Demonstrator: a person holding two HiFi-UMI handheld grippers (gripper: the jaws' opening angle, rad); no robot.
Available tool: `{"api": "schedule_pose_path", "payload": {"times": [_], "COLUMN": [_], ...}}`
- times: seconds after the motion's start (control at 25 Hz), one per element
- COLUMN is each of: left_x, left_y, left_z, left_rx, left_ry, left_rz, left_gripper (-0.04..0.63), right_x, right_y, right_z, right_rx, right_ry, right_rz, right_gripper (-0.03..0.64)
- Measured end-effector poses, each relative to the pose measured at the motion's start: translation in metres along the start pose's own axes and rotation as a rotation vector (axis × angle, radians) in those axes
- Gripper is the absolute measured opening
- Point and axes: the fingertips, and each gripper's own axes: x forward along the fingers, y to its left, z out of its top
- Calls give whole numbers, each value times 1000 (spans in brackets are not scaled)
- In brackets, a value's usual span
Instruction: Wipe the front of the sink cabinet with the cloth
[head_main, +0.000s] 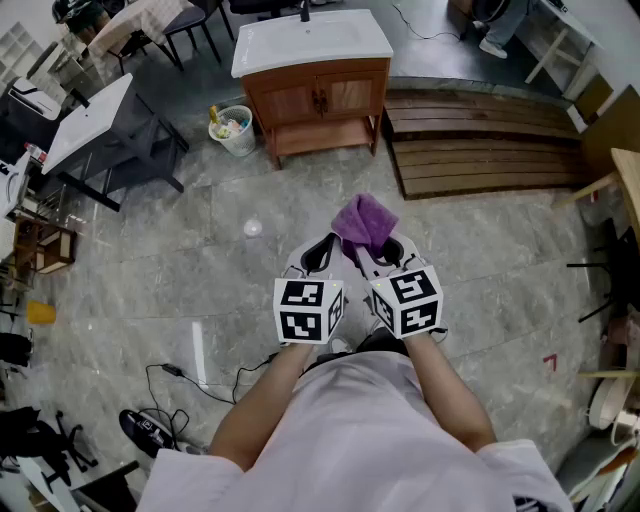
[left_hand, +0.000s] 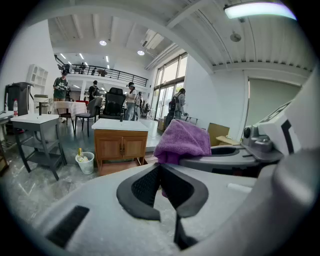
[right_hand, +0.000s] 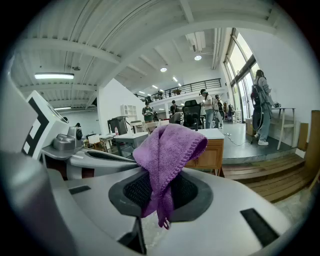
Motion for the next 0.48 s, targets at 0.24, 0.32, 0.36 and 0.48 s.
{"api": "schedule_pose_path", "payload": {"times": [0.24,0.32,0.36,0.48], "left_x": [4,8,11,19], "left_y": [9,14,17,27], "left_z": [1,2,3,6], "left_rx": [-2,-2,-1,2], "left_ry": [4,7,8,15], "left_rz": [-1,0,0,5], "left_gripper": [3,3,3,3], "right_x": [11,17,21,35], "right_y": [2,1,-1,-4], "right_z": [3,4,5,8], "right_rx": [3,6,10,22], "right_ry": [-4,-5,-5,-3], "right_rz": [-8,-5,-4,2], "right_gripper": [75,77,75,75]}}
